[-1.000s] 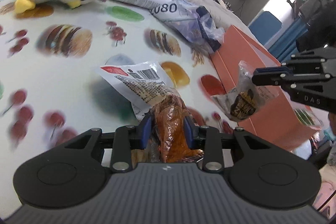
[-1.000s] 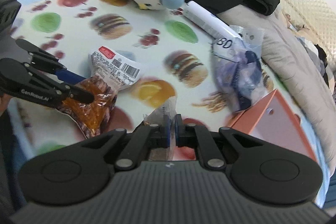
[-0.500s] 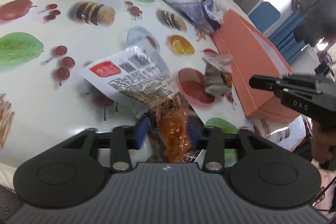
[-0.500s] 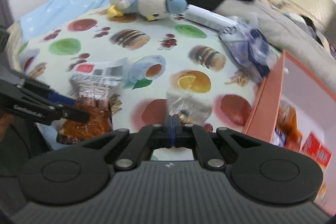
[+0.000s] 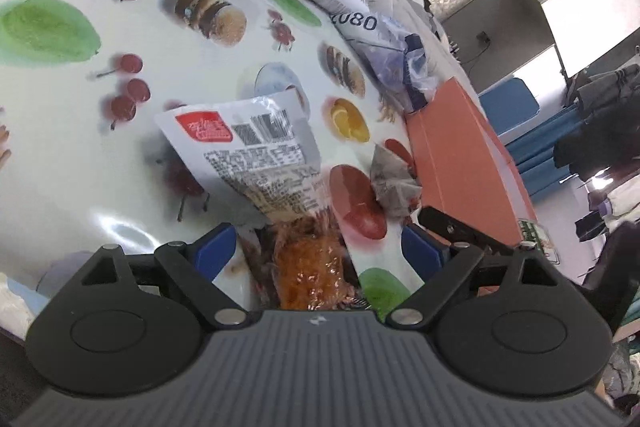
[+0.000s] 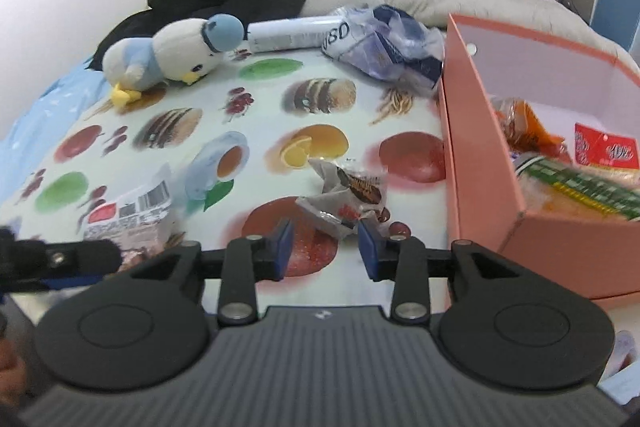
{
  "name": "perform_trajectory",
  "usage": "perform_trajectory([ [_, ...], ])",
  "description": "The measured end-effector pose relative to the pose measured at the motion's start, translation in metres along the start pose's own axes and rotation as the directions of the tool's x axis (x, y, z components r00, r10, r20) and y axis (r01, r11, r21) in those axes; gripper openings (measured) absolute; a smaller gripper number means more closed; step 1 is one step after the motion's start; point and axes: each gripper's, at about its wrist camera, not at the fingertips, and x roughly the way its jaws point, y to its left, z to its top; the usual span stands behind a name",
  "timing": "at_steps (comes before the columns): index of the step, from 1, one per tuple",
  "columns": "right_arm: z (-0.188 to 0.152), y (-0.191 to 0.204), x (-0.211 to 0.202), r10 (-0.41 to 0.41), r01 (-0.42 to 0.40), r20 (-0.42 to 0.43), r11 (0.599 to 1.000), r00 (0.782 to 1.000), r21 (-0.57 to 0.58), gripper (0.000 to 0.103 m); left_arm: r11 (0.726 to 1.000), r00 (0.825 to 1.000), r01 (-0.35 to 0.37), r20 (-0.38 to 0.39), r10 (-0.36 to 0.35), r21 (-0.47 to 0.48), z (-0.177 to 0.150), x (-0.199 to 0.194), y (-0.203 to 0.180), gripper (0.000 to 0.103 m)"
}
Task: Organize snacks
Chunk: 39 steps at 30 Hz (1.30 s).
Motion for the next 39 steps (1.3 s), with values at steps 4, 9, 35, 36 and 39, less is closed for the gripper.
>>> perform_trajectory([
  [4,0.0,0.001,0.017,0.002,-0.002,0.004,1.0,1.0,0.028,0.072,1.0,1.0,-0.019,0.004,0.019,-0.016,-0.003,0.003,0.005,0.092],
  [9,0.006,0.001,0.029,-0.046,0.042,0.057,0.997,0.997,0.057,0.077,1.0,1.0,-0.007,0.002,0.007,-0.014,-0.005,0.004,0.008,0.092],
  [35,-0.026,-0.004,0.04,-0.068,0.066,-0.042,0.997,0.997,-0.04,0.057,0.986,0.988,-0.156,0.006,0.156,0.057,-0.002,0.037,-0.027,0.095],
  [36,-0.028,-0.004,0.036,-0.066,0.064,-0.042,0.997,0.997,-0.044,0.057,0.983,0.985,-0.172,0.004,0.172,0.069,-0.002,0.04,-0.03,0.095],
  [39,-0.036,-0.005,0.024,-0.06,0.058,-0.048,0.997,0.997,-0.055,0.057,0.966,0.974,-0.226,-0.001,0.228,0.122,-0.001,0.048,-0.039,0.094],
])
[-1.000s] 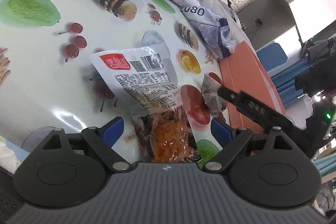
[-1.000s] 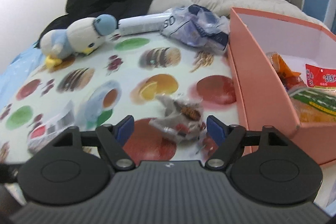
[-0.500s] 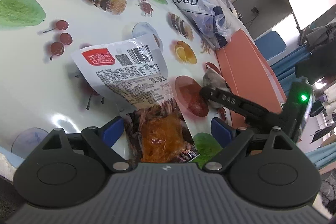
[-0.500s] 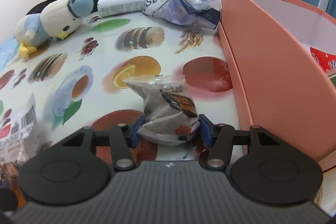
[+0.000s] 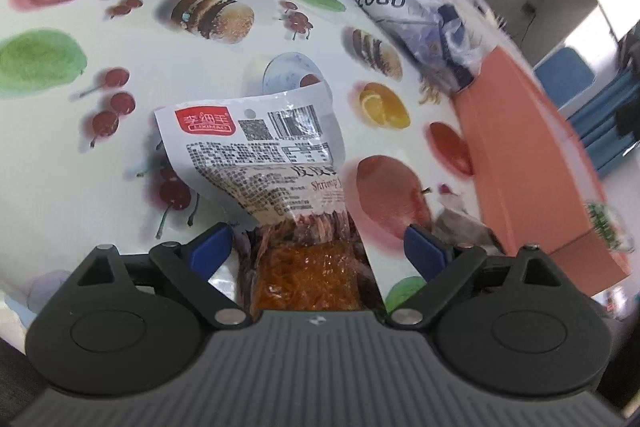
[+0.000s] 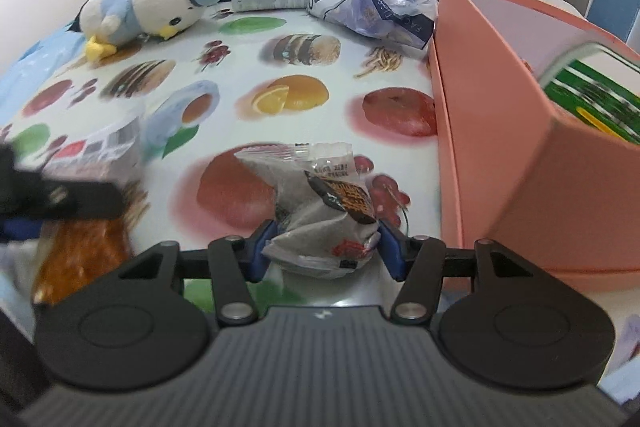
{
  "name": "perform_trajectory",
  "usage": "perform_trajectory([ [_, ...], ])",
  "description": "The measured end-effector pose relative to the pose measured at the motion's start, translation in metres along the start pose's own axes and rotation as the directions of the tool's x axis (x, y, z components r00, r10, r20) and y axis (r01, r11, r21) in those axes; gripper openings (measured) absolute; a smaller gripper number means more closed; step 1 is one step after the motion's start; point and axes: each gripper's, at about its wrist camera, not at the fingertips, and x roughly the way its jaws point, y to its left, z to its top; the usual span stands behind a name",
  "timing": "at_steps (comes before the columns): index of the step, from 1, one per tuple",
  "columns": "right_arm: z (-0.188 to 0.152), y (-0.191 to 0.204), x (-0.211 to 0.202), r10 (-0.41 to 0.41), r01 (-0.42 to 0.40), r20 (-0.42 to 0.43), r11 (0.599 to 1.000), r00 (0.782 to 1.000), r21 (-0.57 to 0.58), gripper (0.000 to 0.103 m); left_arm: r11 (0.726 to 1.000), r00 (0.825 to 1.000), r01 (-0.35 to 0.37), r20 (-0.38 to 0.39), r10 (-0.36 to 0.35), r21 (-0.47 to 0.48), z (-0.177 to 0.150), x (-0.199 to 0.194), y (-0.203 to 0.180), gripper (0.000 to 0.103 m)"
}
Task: Organize snacks
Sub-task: 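Lift and carry the strip bag with left tool while right carries candy bag to box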
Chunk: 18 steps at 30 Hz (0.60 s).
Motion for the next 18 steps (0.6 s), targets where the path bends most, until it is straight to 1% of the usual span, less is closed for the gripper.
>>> perform_trajectory([
  [2,-0.006,0.0,-0.007,0.009,-0.009,-0.007,1.0,1.0,-0.009,0.057,0.998,0.999,-0.046,-0.003,0.046,0.05,0.001,0.005,-0.008,0.094],
  [5,-0.015,0.0,-0.016,0.022,-0.022,-0.02,1.0,1.0,-0.017,0.057,0.993,0.997,-0.08,0.004,0.08,0.089,0.0,0.012,-0.014,0.093],
  [7,-0.02,0.0,-0.02,0.028,-0.028,-0.023,0.999,0.999,-0.018,0.057,0.987,0.995,-0.101,0.008,0.101,0.126,0.0,0.014,-0.018,0.088],
  [9,-0.024,-0.001,-0.024,0.029,-0.029,-0.024,0.999,0.999,-0.016,0.057,0.98,0.993,-0.118,0.009,0.118,0.163,-0.001,0.015,-0.022,0.076],
  [10,-0.026,-0.002,-0.026,0.029,-0.029,-0.027,1.0,0.999,-0.008,0.057,0.976,0.992,-0.125,0.009,0.125,0.18,-0.001,0.015,-0.023,0.073],
  [11,-0.028,-0.004,-0.03,0.034,-0.034,-0.033,0.999,0.999,0.011,0.057,0.974,0.992,-0.125,0.008,0.125,0.189,-0.001,0.013,-0.023,0.069],
  [12,-0.029,-0.005,-0.033,0.048,-0.047,-0.035,0.999,0.998,0.026,0.057,0.974,0.993,-0.119,0.003,0.121,0.191,-0.001,0.012,-0.023,0.064],
  [13,-0.031,-0.004,-0.036,0.056,-0.055,-0.033,0.998,0.998,0.028,0.057,0.975,0.994,-0.11,-0.003,0.113,0.192,-0.001,0.01,-0.022,0.061],
  [15,-0.036,-0.001,-0.042,0.045,-0.045,-0.023,0.999,0.999,-0.003,0.057,0.974,0.994,-0.1,-0.012,0.104,0.204,0.0,0.007,-0.023,0.053],
  [18,-0.038,-0.001,-0.047,0.056,-0.056,-0.026,0.998,0.998,0.0,0.057,0.971,0.996,-0.08,-0.024,0.087,0.225,-0.002,0.0,-0.027,0.046],
])
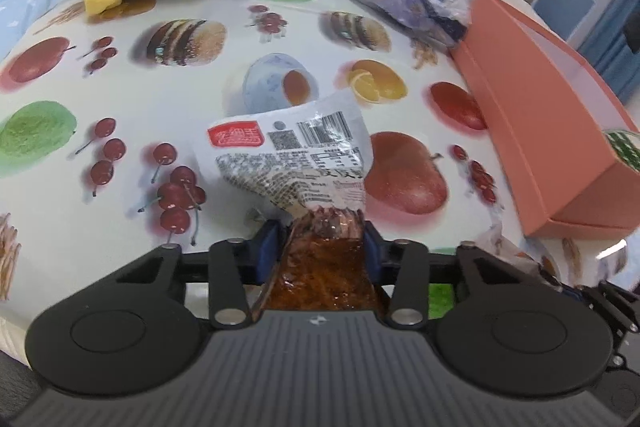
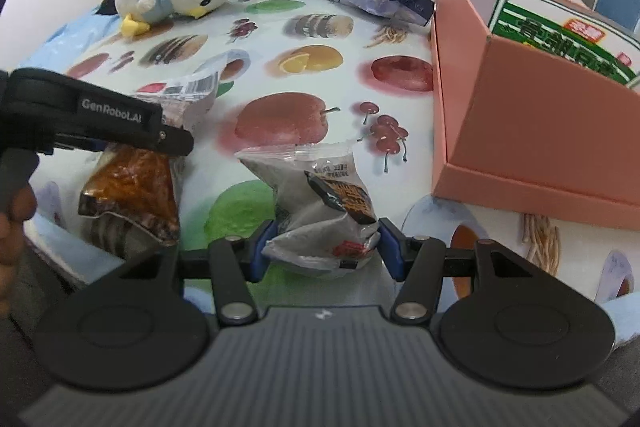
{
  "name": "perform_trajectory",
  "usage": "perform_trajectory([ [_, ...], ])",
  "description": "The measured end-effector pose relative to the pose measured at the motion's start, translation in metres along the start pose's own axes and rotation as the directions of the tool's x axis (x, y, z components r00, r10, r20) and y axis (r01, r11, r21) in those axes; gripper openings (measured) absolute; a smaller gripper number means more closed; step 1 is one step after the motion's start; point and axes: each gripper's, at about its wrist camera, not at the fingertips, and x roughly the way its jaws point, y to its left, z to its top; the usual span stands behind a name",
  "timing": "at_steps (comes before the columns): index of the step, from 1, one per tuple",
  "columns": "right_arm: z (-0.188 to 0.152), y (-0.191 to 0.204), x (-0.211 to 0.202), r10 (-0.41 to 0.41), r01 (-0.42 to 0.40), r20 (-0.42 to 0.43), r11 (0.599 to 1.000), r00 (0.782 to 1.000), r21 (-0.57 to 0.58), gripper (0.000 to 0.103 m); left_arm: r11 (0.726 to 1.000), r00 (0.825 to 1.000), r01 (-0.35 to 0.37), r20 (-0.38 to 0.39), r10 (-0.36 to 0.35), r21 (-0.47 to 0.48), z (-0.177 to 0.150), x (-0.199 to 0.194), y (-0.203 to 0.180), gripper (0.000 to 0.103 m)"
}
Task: Organize snacks
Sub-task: 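Lift and carry the strip bag with left tool while right carries candy bag to box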
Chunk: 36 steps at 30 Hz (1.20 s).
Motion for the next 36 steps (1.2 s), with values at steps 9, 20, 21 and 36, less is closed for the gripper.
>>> perform_trajectory([
  [9,0.003,-0.004,-0.025,0.002,-0.003,0.037,1.0,0.999,0.017,0.057,0.999,0.999,0.052,0.013,-0.051,-0.014,-0.009,-0.033,-0.011,0.042],
  [20,0.01,-0.012,-0.093,-0.005,-0.002,0.111,0.998,0.994,0.063,0.057,0.992,0.989,0.127,0.068,-0.128,0.03,-0.013,-0.115,-0.048,0.042],
  [21,0.011,-0.013,-0.102,-0.007,-0.002,0.124,0.997,0.992,0.072,0.057,0.99,0.988,0.133,0.072,-0.135,0.034,-0.013,-0.121,-0.052,0.042],
  [36,0.008,-0.047,-0.182,-0.097,0.059,0.221,0.984,0.97,0.17,0.057,0.95,0.952,0.285,0.075,-0.296,0.131,-0.018,-0.153,-0.125,0.042],
])
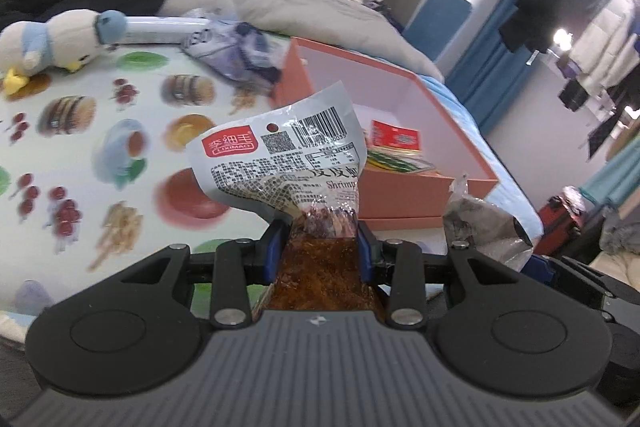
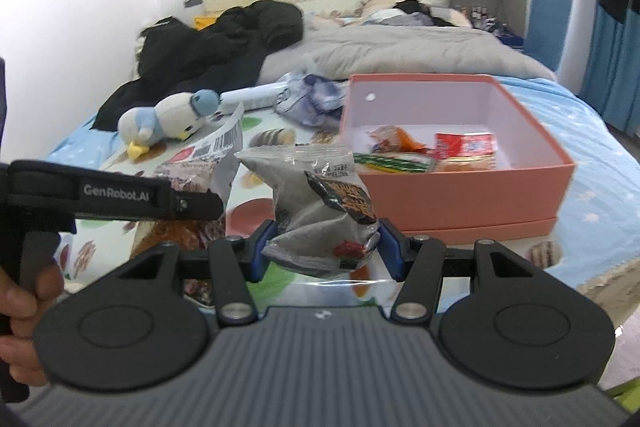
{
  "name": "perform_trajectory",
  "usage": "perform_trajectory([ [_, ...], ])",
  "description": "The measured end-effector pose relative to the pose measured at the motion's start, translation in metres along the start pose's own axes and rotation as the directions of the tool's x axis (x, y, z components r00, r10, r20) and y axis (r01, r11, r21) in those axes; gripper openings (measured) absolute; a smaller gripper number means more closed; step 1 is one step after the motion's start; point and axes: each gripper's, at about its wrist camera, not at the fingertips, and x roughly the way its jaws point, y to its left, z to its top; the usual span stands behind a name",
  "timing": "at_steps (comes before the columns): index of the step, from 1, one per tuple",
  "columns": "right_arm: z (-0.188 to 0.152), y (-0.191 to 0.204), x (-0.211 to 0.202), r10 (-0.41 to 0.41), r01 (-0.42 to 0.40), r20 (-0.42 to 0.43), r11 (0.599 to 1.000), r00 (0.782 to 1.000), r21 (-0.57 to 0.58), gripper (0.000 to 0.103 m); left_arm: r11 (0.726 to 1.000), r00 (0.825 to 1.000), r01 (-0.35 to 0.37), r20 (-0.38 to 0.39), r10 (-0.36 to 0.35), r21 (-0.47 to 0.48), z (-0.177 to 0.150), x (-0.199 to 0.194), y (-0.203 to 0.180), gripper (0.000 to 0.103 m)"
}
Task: Organize snacks
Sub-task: 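Lift and carry the strip bag with left tool while right carries candy bag to box, then lower both bags into the pink box and open both tools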
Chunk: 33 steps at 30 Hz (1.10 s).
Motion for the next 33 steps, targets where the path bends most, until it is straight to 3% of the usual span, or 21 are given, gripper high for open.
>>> perform_trajectory([
  [7,0.003,-0.027,-0.002,-0.049,0.048,0.014,0.998,0.999,0.043,0.057,0.997,0.998,0.061,-0.009,-0.061,0.039,0.018,0.024,-0.025,0.042],
  [14,0.026,-0.057,0.026,-0.079,0.076,0.027,0.993,0.997,0.087,0.057,0.992,0.992,0.126,-0.029,-0.125,0.029,0.059,0.065,-0.035,0.042],
  [25,0.074,-0.102,0.088,-0.104,0.1,0.039,0.991,0.994,0.09,0.058,0.991,0.991,0.123,-0.053,-0.12,0.055,0.136,0.149,-0.05,0.042],
  [33,0.076,-0.131,0.142,-0.092,0.095,-0.035,0.988,0.995,0.117,0.058,0.99,0.989,0.101,-0.118,-0.089,0.099,0.158,0.22,-0.053,0.042],
])
